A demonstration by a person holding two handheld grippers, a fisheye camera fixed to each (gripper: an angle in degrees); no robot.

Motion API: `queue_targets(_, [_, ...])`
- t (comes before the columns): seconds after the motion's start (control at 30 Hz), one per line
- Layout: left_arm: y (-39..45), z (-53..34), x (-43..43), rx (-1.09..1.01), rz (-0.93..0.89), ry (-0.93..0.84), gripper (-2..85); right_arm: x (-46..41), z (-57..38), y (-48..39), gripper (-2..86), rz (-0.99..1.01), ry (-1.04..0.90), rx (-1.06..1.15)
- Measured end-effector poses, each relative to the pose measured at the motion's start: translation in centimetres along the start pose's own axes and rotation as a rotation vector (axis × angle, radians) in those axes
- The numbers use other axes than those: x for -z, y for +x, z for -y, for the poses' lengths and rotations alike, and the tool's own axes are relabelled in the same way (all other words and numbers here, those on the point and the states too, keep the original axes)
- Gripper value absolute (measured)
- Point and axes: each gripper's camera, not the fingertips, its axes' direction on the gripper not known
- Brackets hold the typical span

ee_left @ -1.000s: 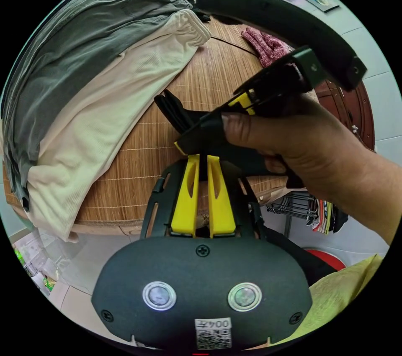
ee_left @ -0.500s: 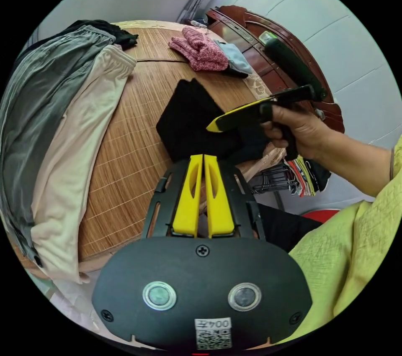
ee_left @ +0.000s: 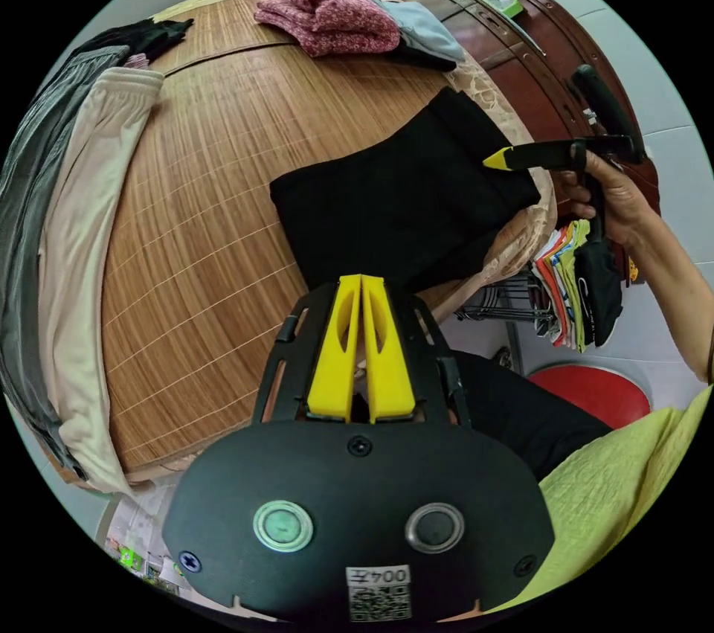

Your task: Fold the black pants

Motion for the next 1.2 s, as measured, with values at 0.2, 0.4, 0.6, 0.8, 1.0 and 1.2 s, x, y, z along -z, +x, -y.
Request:
queue_targets(0.2, [3.3, 5.5, -3.7, -0.022, 0.035, -0.029, 0.0, 4.4, -2.8, 7.5, 5.2, -0.008, 0.041, -0.030])
queue_targets(0.4, [5.5, 10.0, -6.4, -0.062, 0.049, -0.056, 0.0, 8.9, -6.3, 15.2, 5.3, 0.001, 0.101, -0.084])
queue_targets(0.6, [7.0, 13.9, -8.8, -0.112, 0.056, -0.090, 0.0, 9.8, -9.3, 23.3, 5.2, -0.060, 0.099, -0.193])
queue_targets(0.8, [7.1, 16.7, -11.1, -0.137, 0.076, -0.143, 0.1, 7.6, -10.7, 29.6, 5.6, -0.021, 0.108, -0.269])
queue_targets(1.0, [6.7, 19.0, -12.5, -0.145, 0.096, -0.199, 0.8, 7.3, -12.8, 33.3, 7.1, -0.059, 0.114, -0.353])
queue_targets(1.2, [4.6, 21.8, -11.2, -0.161, 0.136, -0.191, 5.0, 9.9, -20.0, 35.9, 9.5, 0.020, 0.336, -0.630])
